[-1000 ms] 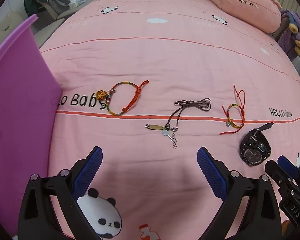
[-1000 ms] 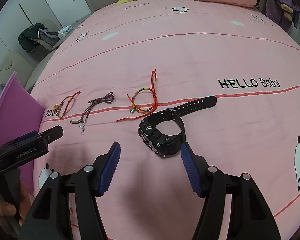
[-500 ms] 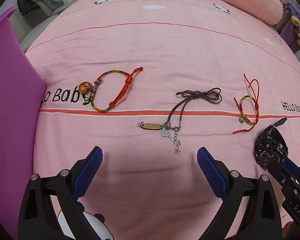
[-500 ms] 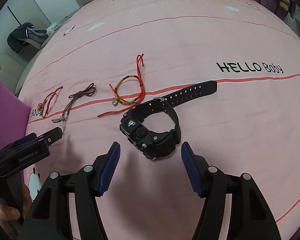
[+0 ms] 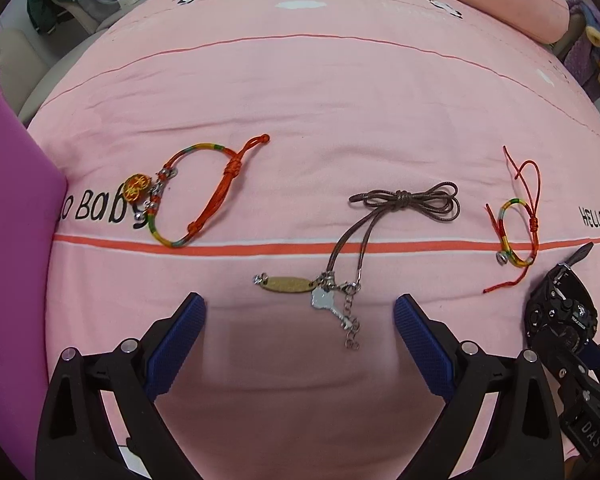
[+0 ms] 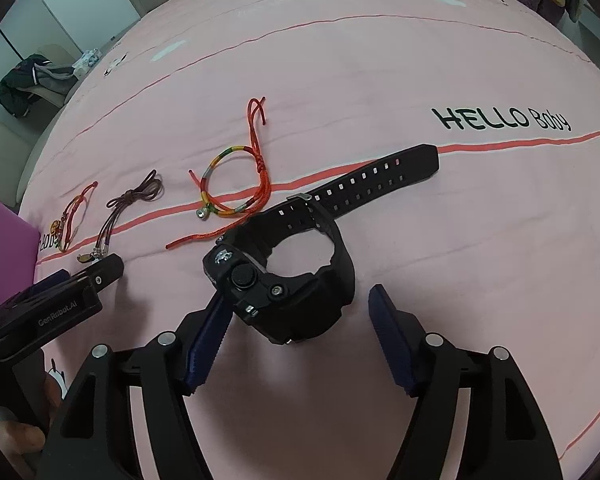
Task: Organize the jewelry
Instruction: 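Grasp the brown cord necklace with the left tool while the right tool grasps the black watch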
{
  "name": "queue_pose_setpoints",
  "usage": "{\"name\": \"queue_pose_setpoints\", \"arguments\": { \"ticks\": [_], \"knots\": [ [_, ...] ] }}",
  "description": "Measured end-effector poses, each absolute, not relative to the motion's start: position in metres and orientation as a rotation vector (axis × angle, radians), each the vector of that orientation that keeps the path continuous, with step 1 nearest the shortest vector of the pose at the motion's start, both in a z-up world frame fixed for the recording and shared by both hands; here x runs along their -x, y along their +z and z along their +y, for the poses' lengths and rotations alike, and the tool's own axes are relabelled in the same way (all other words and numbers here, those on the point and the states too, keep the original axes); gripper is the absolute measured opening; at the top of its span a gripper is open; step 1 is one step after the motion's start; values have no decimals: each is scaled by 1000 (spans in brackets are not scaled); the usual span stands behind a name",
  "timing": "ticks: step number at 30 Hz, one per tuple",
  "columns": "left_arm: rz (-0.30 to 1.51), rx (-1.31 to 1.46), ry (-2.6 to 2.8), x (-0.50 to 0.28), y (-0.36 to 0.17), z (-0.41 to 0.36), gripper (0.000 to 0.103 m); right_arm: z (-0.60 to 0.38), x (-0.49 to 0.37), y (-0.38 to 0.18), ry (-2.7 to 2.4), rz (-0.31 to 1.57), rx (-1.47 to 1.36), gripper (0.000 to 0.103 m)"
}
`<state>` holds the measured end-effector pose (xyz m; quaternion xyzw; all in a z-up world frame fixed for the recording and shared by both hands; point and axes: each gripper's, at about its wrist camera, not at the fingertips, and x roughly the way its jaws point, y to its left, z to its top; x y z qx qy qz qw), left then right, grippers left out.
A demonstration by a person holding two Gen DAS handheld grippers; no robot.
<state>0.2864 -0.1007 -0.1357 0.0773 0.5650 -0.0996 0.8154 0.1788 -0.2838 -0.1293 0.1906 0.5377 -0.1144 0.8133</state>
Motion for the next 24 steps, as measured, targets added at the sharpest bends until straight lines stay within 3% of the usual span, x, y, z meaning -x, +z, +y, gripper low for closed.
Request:
{"name": "queue_pose_setpoints", "arguments": {
  "ticks": [8,11,13,14,16,17,18,20,24],
  "knots": [
    [1172,-179,-212,-299,-140,-125,93,-282,-181,-132,-243,1120,-394,69],
    [1172,-188,-226,-303,-142,-125,86,-283,-180,-131,-237,1112,-399,68],
    [1164,-190,-238,-302,-140,-129,74,-283,-180,-131,-229,1108,-398,66],
    [1156,-189,-241,-300,-138,-128,69,-282,-180,-130,-221,1105,-401,60],
    [1149,-186,-254,-298,-136,-132,43,-279,-181,-129,-194,1102,-405,48],
    [1147,-184,-262,-295,-135,-133,36,-277,-182,-130,-184,1101,-401,43],
    [1149,-179,-272,-294,-135,-133,22,-275,-182,-130,-182,1098,-391,43],
    [1163,-160,-292,-291,-132,-129,7,-275,-181,-130,-177,1093,-394,42],
    [1194,-115,-331,-274,-128,-124,2,-278,-179,-129,-164,1081,-412,39]
  ]
}}
